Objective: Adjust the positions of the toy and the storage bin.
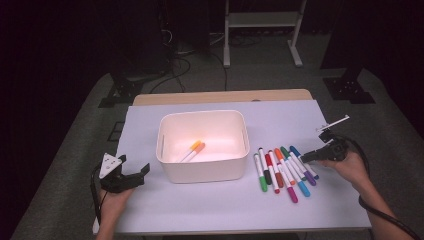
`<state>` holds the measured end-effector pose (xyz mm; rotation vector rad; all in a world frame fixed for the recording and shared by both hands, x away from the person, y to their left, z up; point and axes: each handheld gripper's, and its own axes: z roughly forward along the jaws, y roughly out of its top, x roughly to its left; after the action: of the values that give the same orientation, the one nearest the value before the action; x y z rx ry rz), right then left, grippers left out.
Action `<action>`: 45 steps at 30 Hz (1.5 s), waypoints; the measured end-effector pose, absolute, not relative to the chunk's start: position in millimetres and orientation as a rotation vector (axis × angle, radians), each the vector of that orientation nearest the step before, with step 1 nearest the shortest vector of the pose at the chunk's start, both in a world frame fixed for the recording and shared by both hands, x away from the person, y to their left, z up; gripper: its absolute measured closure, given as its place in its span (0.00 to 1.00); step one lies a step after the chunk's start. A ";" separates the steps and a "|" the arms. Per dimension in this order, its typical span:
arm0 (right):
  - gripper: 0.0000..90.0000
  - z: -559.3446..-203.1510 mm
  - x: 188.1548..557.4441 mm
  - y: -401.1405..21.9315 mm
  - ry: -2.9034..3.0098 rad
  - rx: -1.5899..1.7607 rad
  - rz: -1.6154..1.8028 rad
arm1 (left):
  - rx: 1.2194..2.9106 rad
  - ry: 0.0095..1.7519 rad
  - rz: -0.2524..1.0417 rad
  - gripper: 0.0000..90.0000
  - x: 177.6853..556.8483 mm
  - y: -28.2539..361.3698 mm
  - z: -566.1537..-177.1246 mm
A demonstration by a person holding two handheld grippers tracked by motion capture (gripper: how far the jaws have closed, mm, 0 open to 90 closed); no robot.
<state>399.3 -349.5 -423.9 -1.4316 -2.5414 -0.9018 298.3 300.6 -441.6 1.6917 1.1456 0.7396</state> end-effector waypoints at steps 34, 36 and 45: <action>0.84 -424.5 392.8 -351.5 -2.595 -1.515 -0.821 | 1.689 1.143 0.740 0.03 298.1 300.0 -441.1; 0.84 -417.8 389.7 -356.8 -2.540 -1.506 -0.879 | 1.688 1.144 0.741 0.03 297.9 299.9 -440.8; 0.84 -395.3 378.7 -353.3 -2.450 -1.373 -0.959 | 1.692 1.141 0.744 0.03 297.6 300.1 -440.5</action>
<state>378.7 -353.3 -395.3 -1.3726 -2.4497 -0.9588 297.6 300.1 -440.5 1.6916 1.1411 0.7441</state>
